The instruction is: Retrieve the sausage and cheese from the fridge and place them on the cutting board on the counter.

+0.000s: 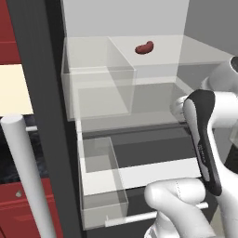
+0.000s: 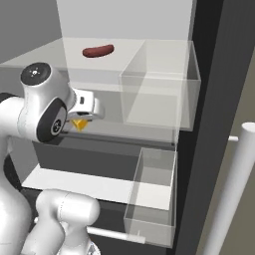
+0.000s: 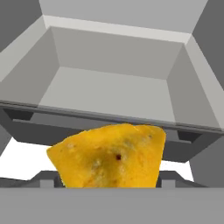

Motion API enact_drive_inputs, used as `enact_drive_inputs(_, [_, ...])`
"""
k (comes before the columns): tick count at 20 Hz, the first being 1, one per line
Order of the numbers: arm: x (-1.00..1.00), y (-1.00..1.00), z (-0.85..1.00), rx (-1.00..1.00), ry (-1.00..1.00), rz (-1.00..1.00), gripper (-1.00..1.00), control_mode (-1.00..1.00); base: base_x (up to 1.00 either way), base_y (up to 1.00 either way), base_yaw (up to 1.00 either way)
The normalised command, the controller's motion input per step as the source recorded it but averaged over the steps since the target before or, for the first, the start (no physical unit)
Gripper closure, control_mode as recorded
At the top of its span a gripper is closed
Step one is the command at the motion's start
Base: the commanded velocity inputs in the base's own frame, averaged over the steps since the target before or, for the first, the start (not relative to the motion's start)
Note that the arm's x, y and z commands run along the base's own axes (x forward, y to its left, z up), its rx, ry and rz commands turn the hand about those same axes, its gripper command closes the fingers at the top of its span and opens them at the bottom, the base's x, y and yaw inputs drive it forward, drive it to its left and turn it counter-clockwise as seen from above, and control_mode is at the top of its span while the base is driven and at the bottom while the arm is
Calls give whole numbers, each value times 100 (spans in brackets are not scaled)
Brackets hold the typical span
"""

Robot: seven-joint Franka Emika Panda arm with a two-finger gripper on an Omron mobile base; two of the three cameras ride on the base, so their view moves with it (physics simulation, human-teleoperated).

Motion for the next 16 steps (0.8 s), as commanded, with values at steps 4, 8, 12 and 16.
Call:
enact_drive_inputs(4, [0,0,0,0,0,0,100,100,-88,0,-1])
enact_drive_inputs(8, [0,0,0,0,0,0,100,100,-100,0,4])
enact_drive_inputs(12, [0,0,0,0,0,0,100,100,-89,23,72])
enact_drive_inputs(16, [0,0,0,0,0,0,100,100,-29,16,100])
